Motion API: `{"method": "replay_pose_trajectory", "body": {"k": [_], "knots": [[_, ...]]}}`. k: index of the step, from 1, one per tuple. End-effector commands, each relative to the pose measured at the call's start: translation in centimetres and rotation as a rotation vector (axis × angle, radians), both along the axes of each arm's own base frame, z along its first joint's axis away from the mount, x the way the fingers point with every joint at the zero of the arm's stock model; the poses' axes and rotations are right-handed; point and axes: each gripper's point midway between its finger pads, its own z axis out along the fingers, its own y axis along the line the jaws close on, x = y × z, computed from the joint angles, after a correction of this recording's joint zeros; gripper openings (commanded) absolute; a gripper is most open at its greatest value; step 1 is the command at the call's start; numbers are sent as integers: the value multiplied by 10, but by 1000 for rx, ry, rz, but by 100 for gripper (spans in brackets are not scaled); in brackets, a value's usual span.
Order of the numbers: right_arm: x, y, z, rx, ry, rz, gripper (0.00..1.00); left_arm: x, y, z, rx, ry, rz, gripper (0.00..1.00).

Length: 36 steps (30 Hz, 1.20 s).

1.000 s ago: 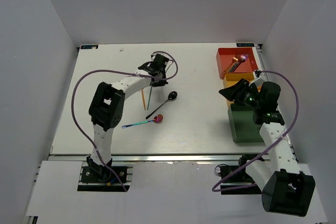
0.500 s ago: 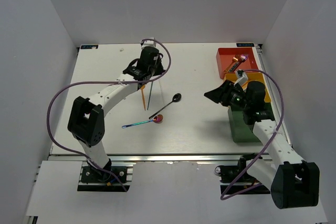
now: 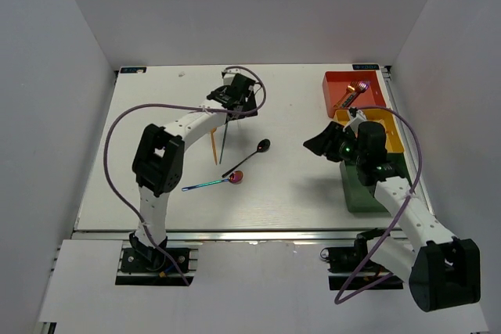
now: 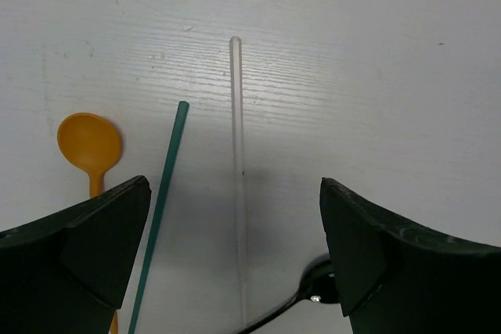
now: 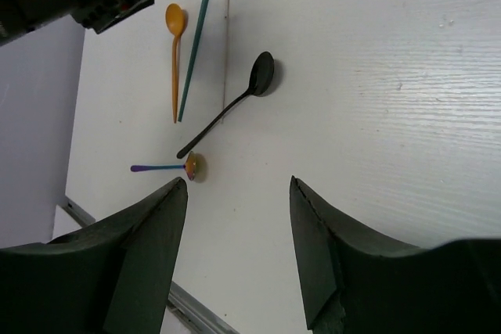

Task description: Sort the eating utensils into containers

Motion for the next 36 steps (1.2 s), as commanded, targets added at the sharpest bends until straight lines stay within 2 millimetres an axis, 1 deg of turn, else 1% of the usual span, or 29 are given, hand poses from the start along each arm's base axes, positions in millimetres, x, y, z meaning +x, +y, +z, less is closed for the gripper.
{"method": "replay_pose_trajectory", "body": {"k": [1,2,4,5,6,7,8,9,11,12,15,18,21,22,23,25,26,28,29,33,34,36], "knots": [[2,-11,18,-55,-61,-47,61,4,5,-6,73,15,37,98],[1,-12,18,-65,-64,-49,60,9,2,-4,67,9,36,94],[-1,-15,21,-80,-81,-49,60,14,-1,-12,77,22,36,87],[-3,-15,21,-85,-79,-47,60,14,1,-30,111,61,42,76],[-4,-17,20,-87,-77,-49,60,21,-3,-26,106,50,43,71],[-6,-18,21,-93,-85,-51,61,22,-4,-31,111,59,43,68],[-7,-18,20,-94,-86,-51,61,24,-5,-40,123,74,41,61],[-8,-18,21,-94,-89,-52,61,24,-6,-44,126,81,40,58],[-10,-19,17,-98,-85,-51,61,25,-5,-51,131,88,41,55],[-11,-19,16,-100,-83,-50,61,25,-4,-58,145,97,45,53],[-12,-19,13,-101,-78,-43,60,23,0,-68,158,119,49,52],[-12,-19,11,-101,-75,-43,61,17,2,-81,159,144,45,45],[-12,-19,11,-98,-76,-44,60,15,-2,-90,142,158,29,37],[-13,-18,11,-96,-75,-40,61,12,-3,-97,139,173,21,34],[-12,-18,12,-94,-76,-41,60,12,-3,-99,135,176,18,29],[-13,-18,12,-93,-76,-41,60,11,-5,-106,129,187,10,22],[-13,-18,12,-92,-77,-40,61,10,-3,-109,128,193,13,15],[-14,-18,14,-92,-82,-40,61,12,-1,-111,112,192,17,8],[-14,-18,14,-93,-83,-39,61,10,-1,-116,106,203,12,0],[-14,-18,16,-92,-88,-38,61,20,4,-117,93,189,8,0],[-14,-18,15,-91,-86,-36,61,24,6,-116,93,181,7,0],[-14,-17,15,-89,-87,-32,61,35,8,-106,100,143,13,0]]}}
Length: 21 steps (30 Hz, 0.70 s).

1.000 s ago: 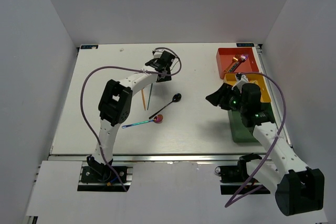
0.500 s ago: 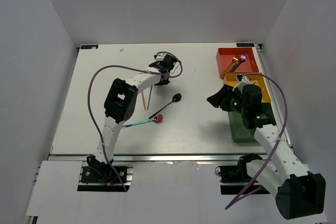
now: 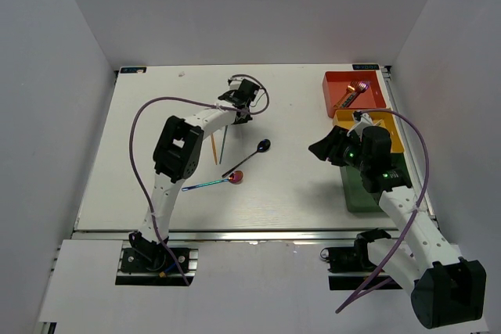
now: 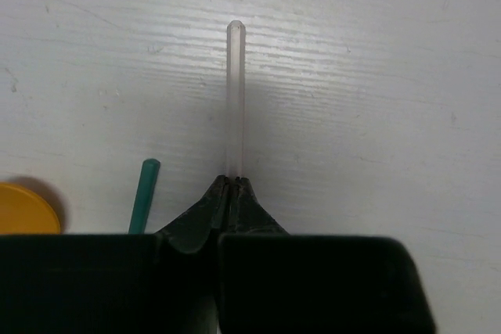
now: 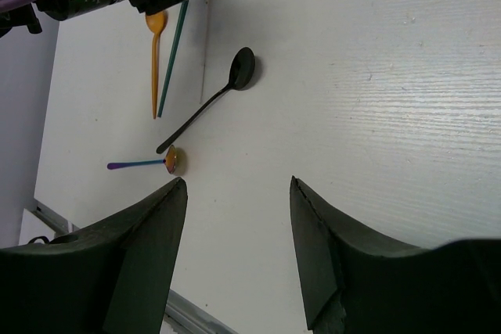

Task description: Sort the eating utensils into containers

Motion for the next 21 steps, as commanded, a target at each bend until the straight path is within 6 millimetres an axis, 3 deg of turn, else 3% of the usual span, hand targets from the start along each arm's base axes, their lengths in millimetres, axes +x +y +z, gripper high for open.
{"method": "replay_pose_trajectory", "body": {"k": [1,7,11,15,21], "knots": [[1,2,8,3,-39,17,60,10,13,-5,7,-6,2,0],[1,4,8,8,-41,24,60,51,19,52,10,-203,50,0],[3,4,8,5,-45,25,60,60,13,92,-39,-285,46,0],[2,12,11,29,-56,74,60,51,1,128,-157,-329,8,0],[-4,43,37,142,-168,266,60,5,-20,163,-387,-320,-76,0]]}}
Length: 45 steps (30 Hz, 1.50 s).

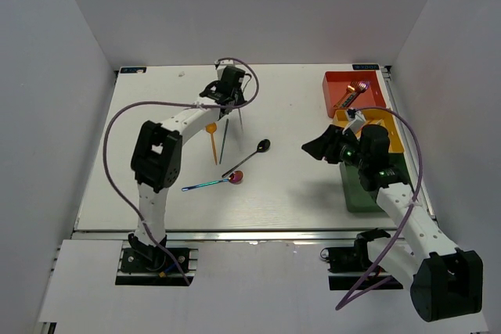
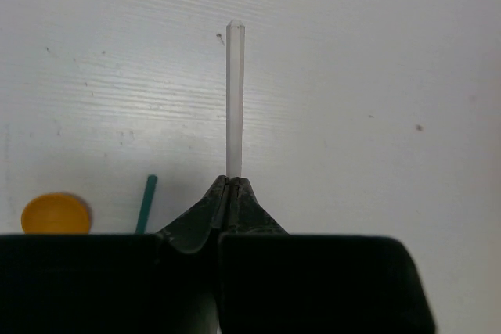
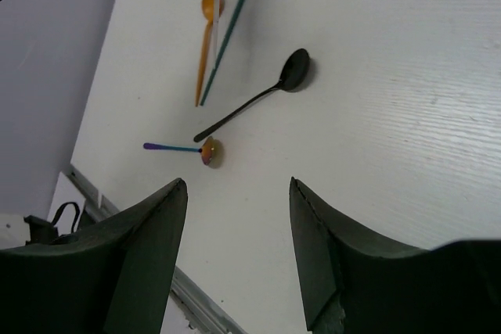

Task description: Sort the eating utensils into containers

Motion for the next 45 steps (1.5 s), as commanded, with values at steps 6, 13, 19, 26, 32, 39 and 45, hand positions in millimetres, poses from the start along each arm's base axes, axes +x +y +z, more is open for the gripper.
{"method": "replay_pose_trajectory", "body": {"k": [6,13,19,26,32,39,45], "knots": [[4,62,53,52,-208,266,61,-76,-50,101,-392,-108,-175,0],[12,101,57,23,-208,289,63,-132,-80,126,-566,-137,-299,0],[24,114,50,27,-159,246,64,-164,-93,149,-681,-156,-376,0],[23,132,40,41,-117,247,59,-186,-101,151,-754,-146,-411,0],[19,131,51,109,-106,230,0,-182,-95,145,-668,-162,-395,26],[55,22,1,-12,96,-234,0,-152,5,170,-121,-210,-64,98],[86,-138,-32,-97,201,-728,0,-177,48,177,23,-214,-42,98]]}}
